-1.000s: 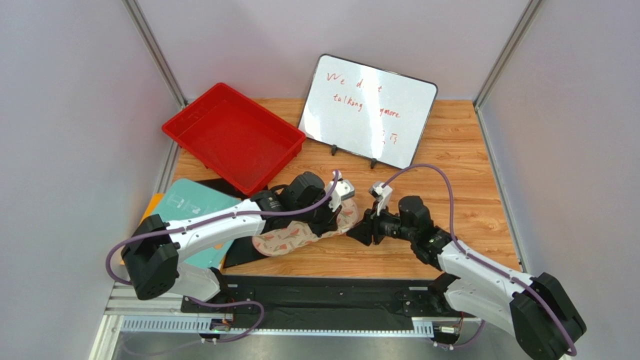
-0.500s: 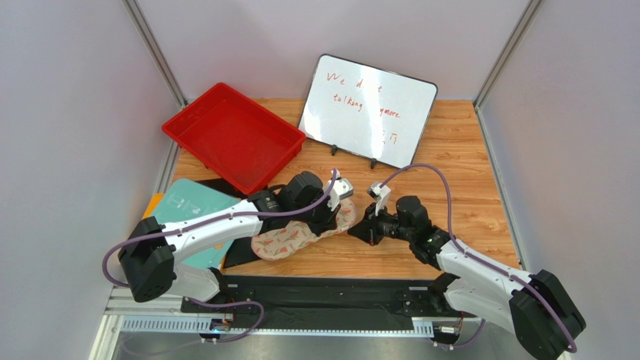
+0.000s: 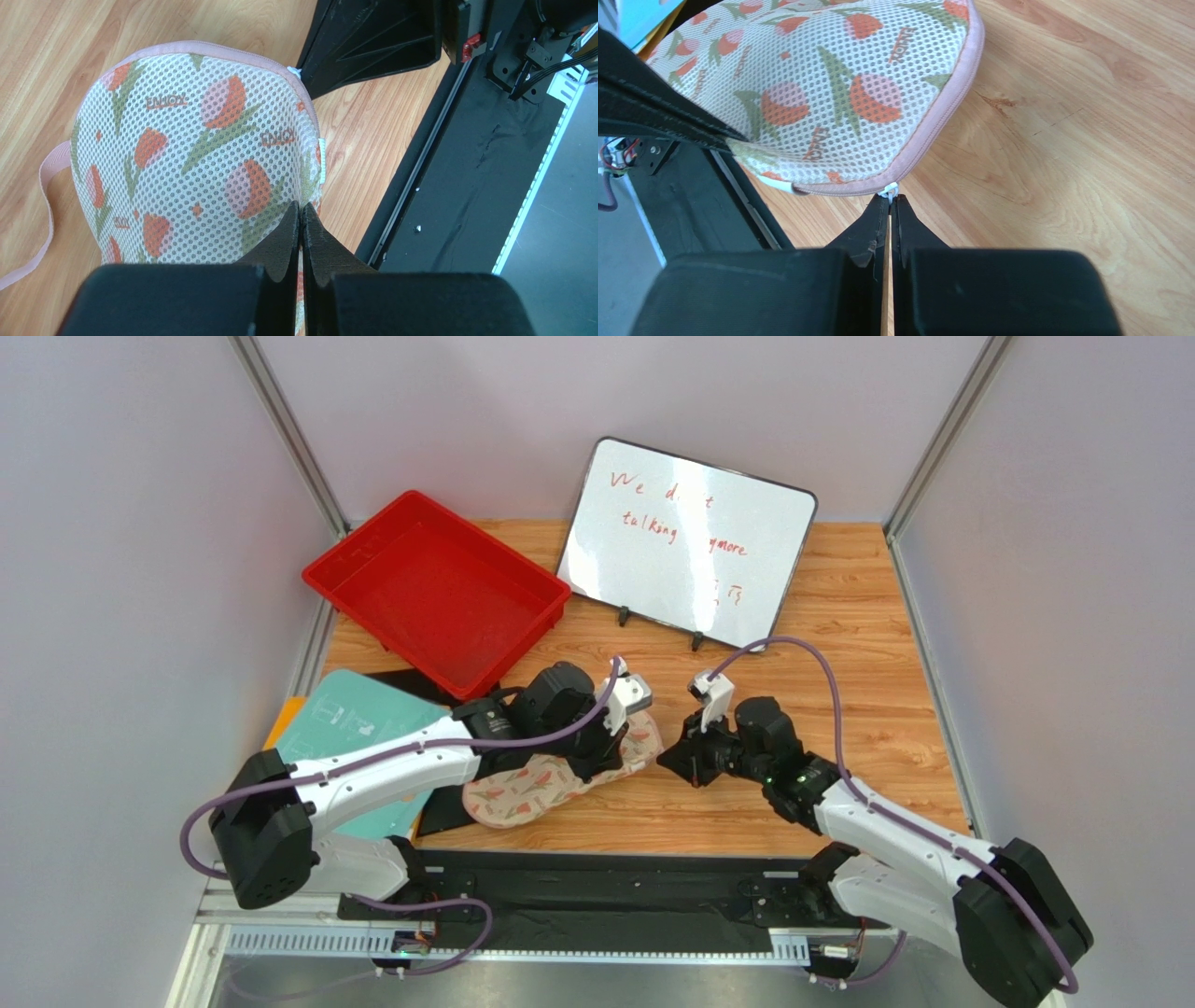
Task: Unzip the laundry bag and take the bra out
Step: Unzip the laundry bag at the center of the board.
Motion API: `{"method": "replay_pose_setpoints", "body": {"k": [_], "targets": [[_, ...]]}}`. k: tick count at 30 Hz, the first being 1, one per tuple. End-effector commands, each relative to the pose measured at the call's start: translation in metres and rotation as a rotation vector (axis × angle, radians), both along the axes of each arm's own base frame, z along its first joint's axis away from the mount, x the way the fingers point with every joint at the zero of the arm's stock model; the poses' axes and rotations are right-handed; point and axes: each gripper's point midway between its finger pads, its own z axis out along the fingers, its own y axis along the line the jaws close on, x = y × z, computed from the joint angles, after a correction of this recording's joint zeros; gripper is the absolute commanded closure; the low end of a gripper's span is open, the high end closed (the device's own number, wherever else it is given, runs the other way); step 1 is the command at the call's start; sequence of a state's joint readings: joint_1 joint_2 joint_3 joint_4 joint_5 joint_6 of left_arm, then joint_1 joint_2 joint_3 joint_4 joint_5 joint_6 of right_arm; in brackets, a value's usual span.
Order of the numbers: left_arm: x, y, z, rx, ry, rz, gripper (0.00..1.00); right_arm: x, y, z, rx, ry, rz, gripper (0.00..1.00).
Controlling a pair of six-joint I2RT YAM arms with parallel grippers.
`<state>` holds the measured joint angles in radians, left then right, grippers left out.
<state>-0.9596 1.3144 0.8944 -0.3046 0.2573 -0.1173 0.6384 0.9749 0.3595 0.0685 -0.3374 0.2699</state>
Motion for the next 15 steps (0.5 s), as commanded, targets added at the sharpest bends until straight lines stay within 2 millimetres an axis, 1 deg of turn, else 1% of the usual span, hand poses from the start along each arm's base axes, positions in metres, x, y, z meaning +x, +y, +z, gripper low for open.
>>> {"method": "replay_pose_setpoints", "body": {"k": [1,2,4,5,6,7,10,11,12,13,15], "targets": [[-0.007,0.003,0.005,-0.018,0.008,-0.013,1.00,0.022,-0.001,0.012,-0.024,-0.059,-0.047,1.00],[-0.008,0.003,0.004,-0.019,0.013,-0.016,1.00,0.022,0.002,0.009,-0.024,-0.049,-0.036,1.00],[-0.010,0.003,0.003,-0.022,0.023,-0.025,1.00,0.020,0.009,0.014,0.008,-0.035,-0.013,1.00],[-0.010,0.002,0.004,-0.026,0.023,-0.027,0.98,0.018,0.011,0.012,0.013,-0.022,-0.002,1.00],[-0.011,0.000,0.006,-0.035,0.028,-0.038,0.89,0.018,0.013,0.014,0.023,-0.018,0.005,1.00],[-0.012,-0.001,0.006,-0.039,0.027,-0.044,0.71,0.013,0.018,0.016,0.032,-0.005,0.027,1.00],[-0.007,-0.009,0.014,-0.062,0.011,-0.050,0.51,0.005,0.022,0.021,0.047,-0.005,0.046,1.00],[-0.005,-0.012,0.017,-0.069,0.007,-0.052,0.49,0.003,0.022,0.022,0.052,-0.002,0.046,1.00],[-0.005,-0.015,0.020,-0.079,0.006,-0.056,0.48,0.001,0.022,0.026,0.063,-0.011,0.048,1.00],[-0.002,-0.023,0.026,-0.099,-0.002,-0.063,0.46,-0.001,0.021,0.026,0.062,-0.006,0.049,1.00],[-0.001,-0.031,0.032,-0.124,0.003,-0.082,0.46,-0.004,0.019,0.031,0.073,-0.016,0.050,1.00]]}}
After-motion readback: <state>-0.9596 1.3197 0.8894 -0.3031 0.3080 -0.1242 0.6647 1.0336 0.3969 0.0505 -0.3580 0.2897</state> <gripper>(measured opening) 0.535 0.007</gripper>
